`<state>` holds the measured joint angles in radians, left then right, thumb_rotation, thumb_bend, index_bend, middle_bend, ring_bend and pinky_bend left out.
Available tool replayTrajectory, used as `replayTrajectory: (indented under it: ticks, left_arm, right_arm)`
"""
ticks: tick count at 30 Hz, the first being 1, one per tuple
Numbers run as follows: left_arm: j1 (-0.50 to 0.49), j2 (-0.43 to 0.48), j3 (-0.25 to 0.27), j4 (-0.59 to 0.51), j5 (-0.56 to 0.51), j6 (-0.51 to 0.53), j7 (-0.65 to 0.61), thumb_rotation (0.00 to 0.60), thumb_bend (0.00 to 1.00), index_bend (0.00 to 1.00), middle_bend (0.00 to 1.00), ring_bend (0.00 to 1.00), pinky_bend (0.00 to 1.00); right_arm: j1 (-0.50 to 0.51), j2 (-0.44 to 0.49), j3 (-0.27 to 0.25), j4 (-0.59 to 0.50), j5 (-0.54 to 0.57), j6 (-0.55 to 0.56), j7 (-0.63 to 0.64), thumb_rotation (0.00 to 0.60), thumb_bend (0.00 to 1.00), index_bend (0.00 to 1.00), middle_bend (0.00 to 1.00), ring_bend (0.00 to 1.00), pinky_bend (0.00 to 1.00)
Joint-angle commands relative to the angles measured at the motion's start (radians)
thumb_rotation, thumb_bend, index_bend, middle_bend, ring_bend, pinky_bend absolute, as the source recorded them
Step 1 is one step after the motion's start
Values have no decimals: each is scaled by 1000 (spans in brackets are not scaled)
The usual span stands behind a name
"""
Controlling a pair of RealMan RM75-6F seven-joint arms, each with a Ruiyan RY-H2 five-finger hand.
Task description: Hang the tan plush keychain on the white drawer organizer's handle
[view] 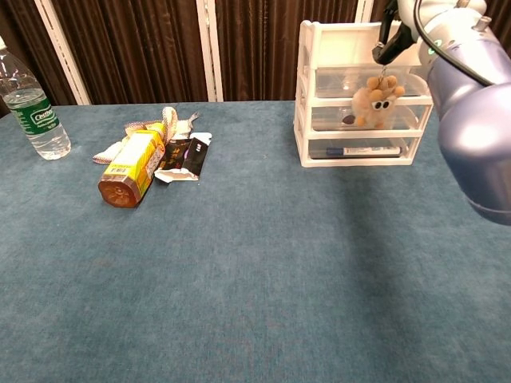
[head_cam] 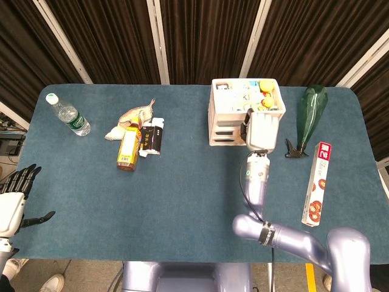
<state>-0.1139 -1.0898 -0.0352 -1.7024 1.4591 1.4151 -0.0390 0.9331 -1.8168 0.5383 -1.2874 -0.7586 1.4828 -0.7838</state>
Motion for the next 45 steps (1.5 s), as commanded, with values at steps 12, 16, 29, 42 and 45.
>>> replayTrajectory:
  ticks: [12, 16, 29, 42, 45]
  left_arm:
    - [0, 1, -2, -1, -6, -1, -6, 600, 20, 0, 0, 0, 0]
    - [-1, 0, -2, -1, -7, -3, -5, 600, 20, 0, 0, 0, 0]
    - [1, 1, -2, 1, -7, 0, -6, 600, 20, 0, 0, 0, 0]
    - [18, 1, 9, 6, 27, 39, 5, 600, 18, 0, 0, 0, 0]
    - [21, -2, 12, 6, 41, 51, 17, 600, 20, 0, 0, 0, 0]
  right_arm:
    - [16, -43, 11, 34, -17, 2, 13, 600, 244, 439, 1000, 1000, 1000]
    - [11, -40, 2, 25, -25, -6, 14, 600, 146, 218, 1000, 1000, 987]
    - [-43, 11, -29, -99, -82, 35, 23, 600, 78, 35, 1000, 1000, 974]
    - [-372, 340, -321, -477, -328, 139, 209, 600, 79, 59, 740, 664, 630]
    - [-449, 433, -408, -527, -377, 131, 283, 600, 78, 48, 530, 91, 423]
